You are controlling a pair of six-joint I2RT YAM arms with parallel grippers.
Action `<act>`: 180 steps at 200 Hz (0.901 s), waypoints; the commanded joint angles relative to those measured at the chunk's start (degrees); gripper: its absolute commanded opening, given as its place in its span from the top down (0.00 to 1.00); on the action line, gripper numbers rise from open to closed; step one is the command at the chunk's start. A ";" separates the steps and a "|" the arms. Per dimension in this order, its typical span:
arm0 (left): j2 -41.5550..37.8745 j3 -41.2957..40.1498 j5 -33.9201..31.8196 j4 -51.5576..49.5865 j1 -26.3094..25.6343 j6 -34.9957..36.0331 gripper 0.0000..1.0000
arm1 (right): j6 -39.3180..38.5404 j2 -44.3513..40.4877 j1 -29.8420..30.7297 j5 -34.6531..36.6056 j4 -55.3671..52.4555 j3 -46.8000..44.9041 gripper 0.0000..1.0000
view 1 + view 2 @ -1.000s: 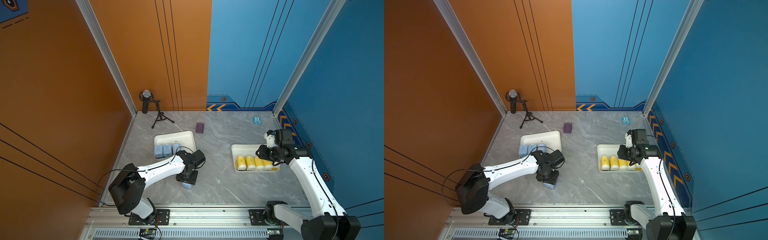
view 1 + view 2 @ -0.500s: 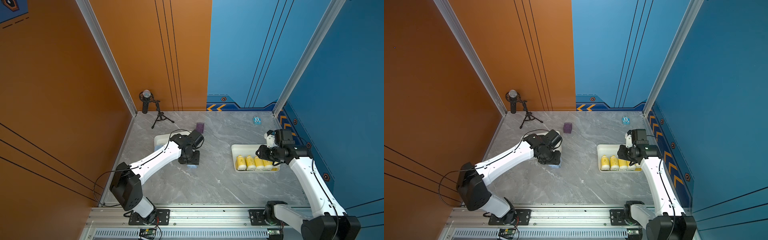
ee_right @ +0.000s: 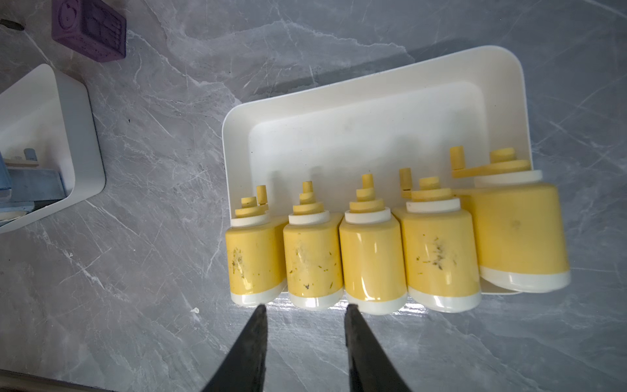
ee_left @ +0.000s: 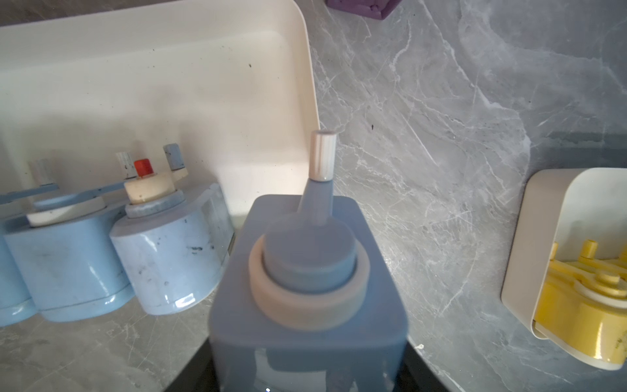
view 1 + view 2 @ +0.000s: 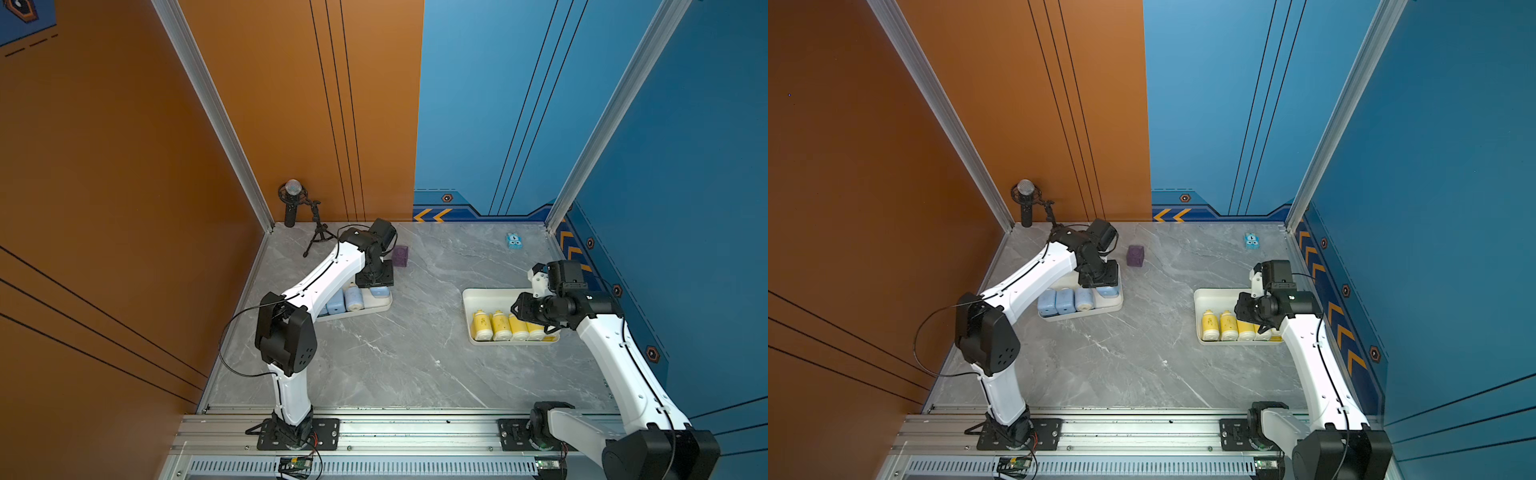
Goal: Place the pencil sharpeners by color into the storage box
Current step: Pick up the pencil sharpener from the center of the board, then place the pencil sharpener in the storage box.
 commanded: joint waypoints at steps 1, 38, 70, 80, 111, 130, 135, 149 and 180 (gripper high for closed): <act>1.29 2.74 -1.74 -1.96 0.72 1.26 0.60 | 0.22 -0.38 -0.09 -0.80 -0.28 -0.36 0.61; 4.15 3.51 -2.54 -1.81 1.33 0.51 0.60 | 0.23 -0.41 -0.08 -1.03 -0.06 -0.44 0.61; 6.20 3.70 -2.63 -1.87 1.78 -0.71 0.60 | 0.24 -0.78 -0.08 -1.25 0.04 -0.73 0.61; 6.63 3.62 -2.88 -1.69 1.86 -1.21 0.60 | 0.22 -0.99 -0.12 -1.40 0.13 -0.83 0.61; 7.51 3.78 -3.91 -1.69 1.95 -2.48 0.60 | 0.27 -1.30 -0.02 -1.64 0.13 -0.80 0.61; 8.07 3.38 -4.30 -1.62 2.21 -3.16 0.60 | 0.33 -1.37 0.01 -1.71 0.11 -0.89 0.61; 8.28 3.26 -4.28 -1.62 2.30 -3.29 0.60 | 0.36 -1.35 0.01 -1.69 0.10 -0.95 0.61; 8.82 2.84 -4.22 -1.62 2.56 -3.54 0.60 | 0.36 -1.37 0.01 -1.58 0.11 -1.04 0.61; 9.65 2.11 -4.35 -1.59 2.92 -4.12 0.60 | 0.28 -1.13 0.05 -1.52 0.06 -1.08 0.61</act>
